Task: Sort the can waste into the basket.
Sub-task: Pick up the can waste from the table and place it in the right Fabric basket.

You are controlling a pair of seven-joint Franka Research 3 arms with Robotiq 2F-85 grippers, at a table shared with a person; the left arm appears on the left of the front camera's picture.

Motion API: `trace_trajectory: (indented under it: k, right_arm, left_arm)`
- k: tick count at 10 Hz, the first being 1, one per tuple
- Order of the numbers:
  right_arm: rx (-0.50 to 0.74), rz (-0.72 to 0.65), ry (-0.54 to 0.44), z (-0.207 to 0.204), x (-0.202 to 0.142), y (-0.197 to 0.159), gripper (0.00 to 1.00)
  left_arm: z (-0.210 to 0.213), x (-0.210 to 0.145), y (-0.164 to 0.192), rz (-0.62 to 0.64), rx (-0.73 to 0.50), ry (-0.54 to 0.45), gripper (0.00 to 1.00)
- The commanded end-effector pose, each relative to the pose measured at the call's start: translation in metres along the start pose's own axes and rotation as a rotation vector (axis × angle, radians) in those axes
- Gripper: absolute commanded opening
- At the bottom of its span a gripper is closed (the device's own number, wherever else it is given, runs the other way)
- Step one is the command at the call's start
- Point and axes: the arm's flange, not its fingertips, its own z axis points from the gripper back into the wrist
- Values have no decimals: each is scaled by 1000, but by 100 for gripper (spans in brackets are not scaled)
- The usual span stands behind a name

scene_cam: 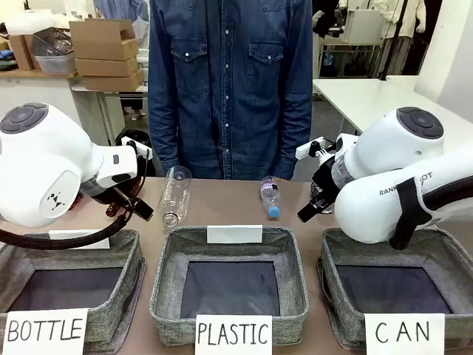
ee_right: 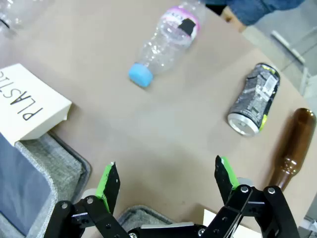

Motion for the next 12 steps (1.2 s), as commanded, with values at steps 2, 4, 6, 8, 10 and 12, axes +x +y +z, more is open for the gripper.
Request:
trace_trajectory:
  k: [2,4,6,8,10,12]
  right_arm:
    - [0,0,0,0,0,0,100]
    - [0,0,0,0,0,0,100]
    - [0,0,0,0,0,0,100]
    - [0,0,0,0,0,0,100]
    - [0,0,0,0,0,0,100]
    - [47,38,3,32,-1,-5,100]
  left_arm:
    - [0,0,0,0,0,0,100]
    - [0,0,0,0,0,0,100]
    - [0,0,0,0,0,0,100]
    - [0,0,0,0,0,0,100]
    - [0,0,0,0,0,0,100]
    - [35,1,-12,7,-12,17,100]
